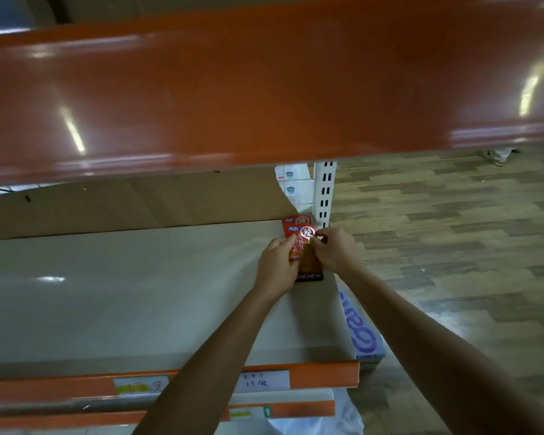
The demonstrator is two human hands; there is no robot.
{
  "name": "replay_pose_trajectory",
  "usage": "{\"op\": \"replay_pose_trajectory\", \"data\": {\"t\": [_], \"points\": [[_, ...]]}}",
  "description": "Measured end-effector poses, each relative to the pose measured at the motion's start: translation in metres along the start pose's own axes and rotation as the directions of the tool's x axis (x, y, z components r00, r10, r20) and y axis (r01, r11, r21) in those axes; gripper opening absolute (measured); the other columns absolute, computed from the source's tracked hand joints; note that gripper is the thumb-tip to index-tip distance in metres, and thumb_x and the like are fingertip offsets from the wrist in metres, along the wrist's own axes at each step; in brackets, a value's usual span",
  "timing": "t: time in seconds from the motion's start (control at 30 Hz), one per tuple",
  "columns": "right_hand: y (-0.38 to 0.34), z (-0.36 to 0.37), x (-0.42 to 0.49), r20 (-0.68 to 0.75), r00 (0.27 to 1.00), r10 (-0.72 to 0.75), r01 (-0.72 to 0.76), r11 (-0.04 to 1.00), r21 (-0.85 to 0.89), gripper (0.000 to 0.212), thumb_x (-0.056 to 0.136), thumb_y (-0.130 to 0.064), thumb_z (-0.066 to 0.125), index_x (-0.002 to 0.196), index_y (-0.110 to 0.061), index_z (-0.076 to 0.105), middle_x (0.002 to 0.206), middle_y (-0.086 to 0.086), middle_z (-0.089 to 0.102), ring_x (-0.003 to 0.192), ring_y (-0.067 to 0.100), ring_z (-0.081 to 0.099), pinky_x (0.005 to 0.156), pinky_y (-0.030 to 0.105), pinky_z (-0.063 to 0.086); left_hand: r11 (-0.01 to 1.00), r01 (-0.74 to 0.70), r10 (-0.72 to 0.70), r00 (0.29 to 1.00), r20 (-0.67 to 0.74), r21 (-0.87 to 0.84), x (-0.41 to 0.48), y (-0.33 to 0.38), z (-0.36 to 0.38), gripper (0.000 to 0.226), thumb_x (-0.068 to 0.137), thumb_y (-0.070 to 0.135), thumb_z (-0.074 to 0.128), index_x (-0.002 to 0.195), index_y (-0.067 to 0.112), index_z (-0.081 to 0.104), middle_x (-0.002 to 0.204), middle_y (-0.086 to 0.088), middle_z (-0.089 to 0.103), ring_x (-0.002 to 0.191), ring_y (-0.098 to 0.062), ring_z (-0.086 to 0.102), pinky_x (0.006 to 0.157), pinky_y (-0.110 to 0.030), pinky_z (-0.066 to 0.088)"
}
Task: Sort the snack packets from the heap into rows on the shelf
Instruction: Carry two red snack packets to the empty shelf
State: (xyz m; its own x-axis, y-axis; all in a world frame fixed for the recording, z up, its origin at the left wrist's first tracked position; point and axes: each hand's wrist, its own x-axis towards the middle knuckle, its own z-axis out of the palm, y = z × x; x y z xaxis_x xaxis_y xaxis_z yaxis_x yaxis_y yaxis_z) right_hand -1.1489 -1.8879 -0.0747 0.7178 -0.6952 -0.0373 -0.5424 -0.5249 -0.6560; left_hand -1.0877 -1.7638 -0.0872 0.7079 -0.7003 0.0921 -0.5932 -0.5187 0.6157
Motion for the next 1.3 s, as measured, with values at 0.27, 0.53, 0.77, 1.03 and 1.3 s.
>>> {"op": "replay_pose_trajectory", "data": {"t": [0.27,0.53,0.77,1.03,1.3], "points": [[0.001,0.007,0.005,-0.028,0.999,0.030,-0.028,0.997,0.065,0.025,0.093,-0.019,0.053,0.111,-0.011,0.069,0.106,0.014,0.068,0.098,0.030,0.061,0.082,0.038,0.051,0.998,0.028,-0.029,1.000,0.012,0.058,0.008,0.005,-0.001,0.051,0.091,0.022,0.058,0.139,0.014,0.047,0.134,-0.008,0.057,0.118,-0.026,0.054,0.102,-0.037,0.041],[0.001,0.007,0.008,-0.038,0.995,0.093,-0.088,0.989,0.118,0.026,0.090,-0.021,0.057,0.112,-0.018,0.070,0.109,0.012,0.069,0.099,0.029,0.063,0.083,0.041,0.054,0.983,0.158,-0.154,0.987,0.048,-0.092,0.017,0.004,-0.008,0.061,0.081,0.022,0.070,0.137,0.015,0.047,0.130,-0.005,0.059,0.111,-0.022,0.060,0.095,-0.036,0.050],[-0.002,0.006,0.010,-0.049,0.988,0.146,-0.136,0.977,0.166,0.026,0.087,-0.018,0.056,0.108,-0.015,0.072,0.104,0.013,0.070,0.095,0.029,0.064,0.081,0.043,0.055,0.981,0.169,-0.167,0.985,0.032,-0.092,0.022,0.002,-0.007,0.058,0.083,0.023,0.069,0.137,0.014,0.049,0.133,-0.006,0.057,0.114,-0.023,0.058,0.098,-0.036,0.047],[-0.003,0.010,0.008,-0.141,0.979,0.150,-0.133,0.984,0.120,0.033,0.092,-0.025,0.056,0.120,-0.011,0.064,0.117,0.012,0.066,0.108,0.029,0.060,0.086,0.034,0.049,0.979,0.154,-0.149,0.988,0.048,-0.134,0.021,0.000,-0.010,0.059,0.087,0.027,0.067,0.140,0.014,0.044,0.133,-0.005,0.057,0.110,-0.019,0.060,0.095,-0.032,0.049],[-0.045,0.034,-0.026,-0.268,0.949,-0.166,0.173,0.985,0.000,0.015,0.091,-0.013,0.052,0.096,-0.012,0.066,0.099,0.006,0.063,0.092,0.024,0.058,0.070,0.026,0.036,0.988,0.121,-0.123,0.992,-0.015,-0.098,0.002,-0.025,-0.039,0.049,0.093,0.018,0.057,0.139,0.010,0.045,0.140,-0.007,0.052,0.127,-0.021,0.049,0.104,-0.030,0.038]]}}
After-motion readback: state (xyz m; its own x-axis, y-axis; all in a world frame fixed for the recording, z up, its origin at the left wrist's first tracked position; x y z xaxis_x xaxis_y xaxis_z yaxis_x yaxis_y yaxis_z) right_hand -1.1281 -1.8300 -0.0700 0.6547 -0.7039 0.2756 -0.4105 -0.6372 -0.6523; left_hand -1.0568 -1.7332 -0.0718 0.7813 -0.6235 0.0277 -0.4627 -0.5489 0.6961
